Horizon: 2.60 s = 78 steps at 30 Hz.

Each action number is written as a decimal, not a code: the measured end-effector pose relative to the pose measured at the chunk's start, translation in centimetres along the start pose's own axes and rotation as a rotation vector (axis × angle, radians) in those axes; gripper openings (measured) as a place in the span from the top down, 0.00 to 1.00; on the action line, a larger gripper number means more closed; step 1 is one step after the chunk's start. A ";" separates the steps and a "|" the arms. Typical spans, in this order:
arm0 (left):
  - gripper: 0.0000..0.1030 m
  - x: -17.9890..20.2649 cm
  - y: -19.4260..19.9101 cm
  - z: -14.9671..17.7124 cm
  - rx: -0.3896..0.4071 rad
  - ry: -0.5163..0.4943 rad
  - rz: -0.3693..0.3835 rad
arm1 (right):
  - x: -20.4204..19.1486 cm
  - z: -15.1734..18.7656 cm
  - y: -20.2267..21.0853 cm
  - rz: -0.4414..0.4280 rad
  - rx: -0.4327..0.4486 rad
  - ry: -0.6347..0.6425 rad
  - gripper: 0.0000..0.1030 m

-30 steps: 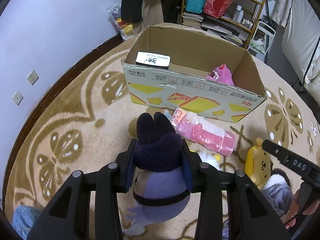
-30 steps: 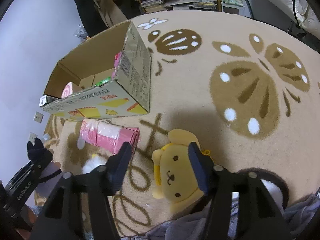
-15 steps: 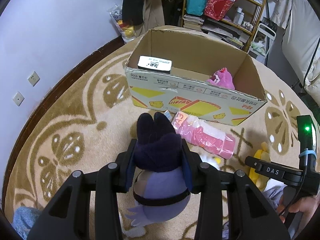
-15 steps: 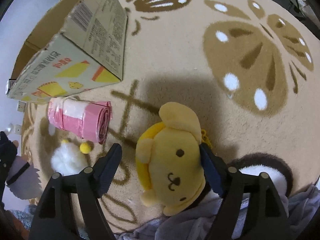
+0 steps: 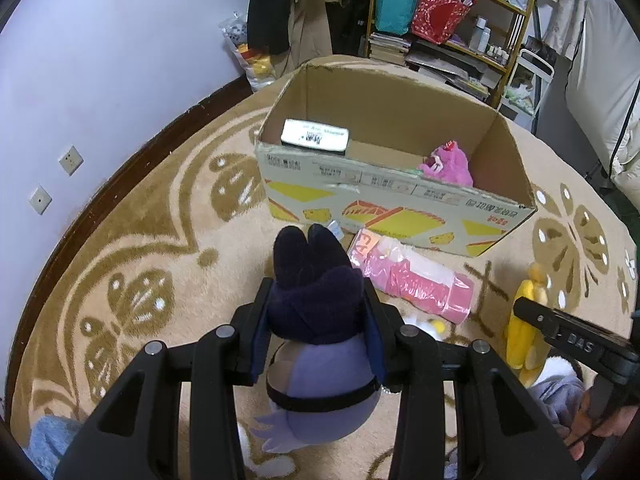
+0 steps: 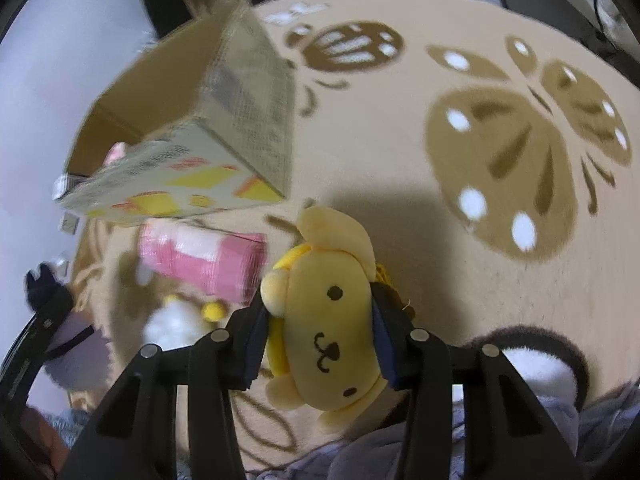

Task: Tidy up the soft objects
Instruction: 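Carry both plushes over the box and open both tools to drop them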

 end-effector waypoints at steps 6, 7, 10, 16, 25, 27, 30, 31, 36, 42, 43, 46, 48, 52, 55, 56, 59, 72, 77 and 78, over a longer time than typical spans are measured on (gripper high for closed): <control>0.63 -0.6 1.4 -2.1 0.059 -0.024 -0.035 | -2.8 -2.8 4.5 -0.008 0.129 0.088 0.53; 0.63 -0.7 1.7 -2.7 0.072 -0.025 -0.038 | -3.2 -3.3 5.3 -0.011 0.148 0.100 0.53; 0.63 -1.3 2.4 -4.2 0.108 -0.022 -0.059 | -4.9 -5.6 7.0 0.007 0.213 0.165 0.53; 0.63 -1.7 3.1 -7.3 0.161 -0.038 -0.059 | -6.8 -8.0 8.8 -0.036 0.267 0.203 0.52; 0.63 0.3 3.2 -11.2 0.220 -0.102 -0.046 | -10.7 -11.0 10.5 -0.079 0.337 0.293 0.51; 0.63 1.0 2.9 -12.1 0.220 -0.102 -0.015 | -11.5 -11.7 10.8 -0.081 0.354 0.315 0.50; 0.63 1.9 2.6 -13.8 0.232 -0.117 -0.002 | -12.5 -12.8 10.9 -0.095 0.371 0.334 0.50; 0.63 2.2 2.5 -14.3 0.240 -0.123 -0.001 | -12.8 -13.1 10.8 -0.098 0.373 0.339 0.50; 0.62 3.4 2.0 -16.5 0.276 -0.152 0.000 | -13.2 -14.7 10.1 -0.111 0.388 0.331 0.48; 0.62 4.0 1.1 -17.5 0.299 -0.146 0.041 | -12.8 -14.9 8.2 -0.139 0.395 0.318 0.47; 0.62 4.2 0.8 -17.6 0.299 -0.148 0.051 | -12.7 -14.8 8.0 -0.146 0.395 0.316 0.47; 0.62 4.6 -0.1 -17.5 0.287 -0.152 0.061 | -12.6 -14.8 6.9 -0.177 0.396 0.304 0.47; 0.62 4.7 -0.9 -17.4 0.279 -0.138 0.080 | -12.5 -14.7 6.2 -0.188 0.389 0.300 0.46; 0.61 5.1 -2.7 -17.0 0.247 -0.124 0.100 | -12.1 -14.5 4.5 -0.187 0.357 0.288 0.45; 0.60 5.2 -3.8 -16.7 0.226 -0.124 0.082 | -11.8 -14.4 3.8 -0.203 0.342 0.275 0.45; 0.60 5.1 -4.1 -16.6 0.216 -0.113 0.088 | -11.8 -14.4 3.7 -0.209 0.342 0.275 0.45; 0.59 4.7 -4.8 -16.3 0.192 -0.088 0.099 | -12.0 -14.3 3.6 -0.236 0.345 0.275 0.44; 0.41 2.8 -4.4 -16.1 0.212 -0.042 0.080 | -11.8 -13.5 2.6 -0.199 0.305 0.280 0.37; 0.22 2.2 -3.7 -16.0 0.229 -0.038 0.064 | -11.4 -13.3 3.4 -0.197 0.316 0.263 0.20; 0.18 2.1 -3.4 -16.0 0.238 -0.048 0.049 | -11.4 -13.3 3.6 -0.196 0.320 0.261 0.17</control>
Point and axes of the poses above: each gripper's, at about its wrist camera, not at the fingertips, and y roughly against the way its jaws point, x to its right, z to its underside, the point moved 10 cm from there along -y, roughly the way its jaws point, and after that the axes turned 1 degree about z, right-handed, at the moved point
